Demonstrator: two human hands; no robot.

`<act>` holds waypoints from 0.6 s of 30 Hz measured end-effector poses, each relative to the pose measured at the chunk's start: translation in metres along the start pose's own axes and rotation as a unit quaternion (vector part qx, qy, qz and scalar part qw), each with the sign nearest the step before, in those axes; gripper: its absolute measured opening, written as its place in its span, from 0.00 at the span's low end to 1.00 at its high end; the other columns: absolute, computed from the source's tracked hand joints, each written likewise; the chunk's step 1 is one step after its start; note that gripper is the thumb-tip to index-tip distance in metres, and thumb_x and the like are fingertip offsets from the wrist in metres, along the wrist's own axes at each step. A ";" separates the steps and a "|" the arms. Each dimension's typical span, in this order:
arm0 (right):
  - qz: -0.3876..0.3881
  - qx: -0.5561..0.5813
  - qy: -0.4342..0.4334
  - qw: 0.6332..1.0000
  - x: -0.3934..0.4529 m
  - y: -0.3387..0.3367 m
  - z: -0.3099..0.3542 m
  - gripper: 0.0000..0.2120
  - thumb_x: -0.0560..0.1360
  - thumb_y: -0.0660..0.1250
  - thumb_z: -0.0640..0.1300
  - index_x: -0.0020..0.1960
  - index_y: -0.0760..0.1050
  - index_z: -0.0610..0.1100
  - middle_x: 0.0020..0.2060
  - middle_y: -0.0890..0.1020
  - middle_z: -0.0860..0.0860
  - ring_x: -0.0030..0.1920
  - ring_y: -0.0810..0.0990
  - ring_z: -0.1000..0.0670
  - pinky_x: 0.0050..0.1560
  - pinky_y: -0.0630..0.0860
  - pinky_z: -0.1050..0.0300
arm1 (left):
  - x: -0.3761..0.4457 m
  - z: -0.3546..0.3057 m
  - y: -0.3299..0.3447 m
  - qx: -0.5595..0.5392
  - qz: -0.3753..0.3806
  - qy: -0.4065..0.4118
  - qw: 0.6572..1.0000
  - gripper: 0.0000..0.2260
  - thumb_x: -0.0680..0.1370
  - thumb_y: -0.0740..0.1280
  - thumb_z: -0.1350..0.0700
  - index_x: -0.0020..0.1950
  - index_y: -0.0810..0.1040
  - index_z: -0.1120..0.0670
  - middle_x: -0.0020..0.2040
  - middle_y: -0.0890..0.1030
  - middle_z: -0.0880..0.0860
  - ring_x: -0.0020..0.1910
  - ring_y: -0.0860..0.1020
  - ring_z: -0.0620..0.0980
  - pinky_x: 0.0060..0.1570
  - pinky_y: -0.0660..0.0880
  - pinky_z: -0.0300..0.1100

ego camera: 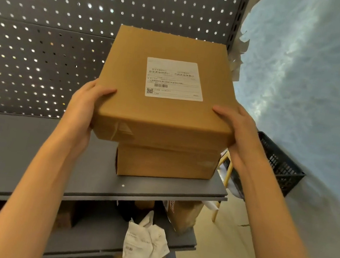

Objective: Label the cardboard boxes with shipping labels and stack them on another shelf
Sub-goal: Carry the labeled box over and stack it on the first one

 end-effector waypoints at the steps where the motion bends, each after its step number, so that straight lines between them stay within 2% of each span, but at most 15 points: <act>1: 0.007 0.006 0.006 1.000 0.004 -0.002 0.000 0.20 0.72 0.70 0.44 0.63 0.74 0.49 0.52 0.83 0.52 0.50 0.83 0.52 0.46 0.79 0.58 | 0.001 0.000 0.003 0.000 -0.006 -0.002 1.000 0.05 0.75 0.64 0.53 0.48 0.78 0.46 0.43 0.80 0.44 0.42 0.76 0.44 0.43 0.71 0.41; 4: 0.014 0.001 0.021 1.000 0.016 -0.006 -0.004 0.21 0.72 0.71 0.44 0.64 0.73 0.49 0.53 0.83 0.51 0.52 0.83 0.51 0.50 0.79 0.56 | 0.005 0.002 0.011 0.004 -0.020 -0.014 1.000 0.04 0.75 0.64 0.54 0.46 0.78 0.47 0.42 0.80 0.44 0.41 0.76 0.44 0.43 0.71 0.42; 9: 0.002 -0.019 0.054 0.998 0.034 -0.010 -0.011 0.15 0.71 0.71 0.45 0.57 0.77 0.49 0.48 0.84 0.52 0.49 0.83 0.50 0.49 0.79 0.56 | 0.020 0.011 0.018 0.021 -0.016 -0.047 0.999 0.02 0.75 0.65 0.53 0.46 0.77 0.47 0.45 0.80 0.46 0.44 0.76 0.46 0.50 0.72 0.44; 12: -0.006 -0.035 0.079 0.996 0.042 -0.011 -0.015 0.14 0.71 0.71 0.46 0.56 0.78 0.48 0.49 0.84 0.50 0.49 0.83 0.49 0.49 0.79 0.55 | 0.026 0.015 0.023 0.026 -0.015 -0.071 0.997 0.02 0.75 0.66 0.53 0.44 0.77 0.48 0.44 0.79 0.47 0.43 0.76 0.46 0.47 0.72 0.42; 15: -0.015 -0.034 0.101 0.994 0.046 -0.013 -0.017 0.15 0.71 0.71 0.45 0.57 0.78 0.47 0.48 0.84 0.50 0.48 0.82 0.50 0.48 0.79 0.56 | 0.030 0.019 0.025 0.033 -0.013 -0.081 0.996 0.02 0.75 0.66 0.53 0.44 0.77 0.48 0.48 0.79 0.49 0.45 0.76 0.47 0.46 0.71 0.42; 18: -0.020 -0.033 0.115 0.993 0.050 -0.016 -0.019 0.11 0.70 0.71 0.45 0.52 0.78 0.47 0.47 0.84 0.49 0.47 0.83 0.49 0.50 0.79 0.54 | 0.032 0.021 0.029 0.041 -0.014 -0.083 0.996 0.03 0.76 0.65 0.53 0.42 0.76 0.47 0.47 0.78 0.48 0.45 0.75 0.47 0.46 0.71 0.42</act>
Point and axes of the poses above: each hand's wrist, its own x-axis towards the middle knuckle, its own y-axis out of the palm, z = x × y, the point moved 3 cm from there along x, towards the middle knuckle
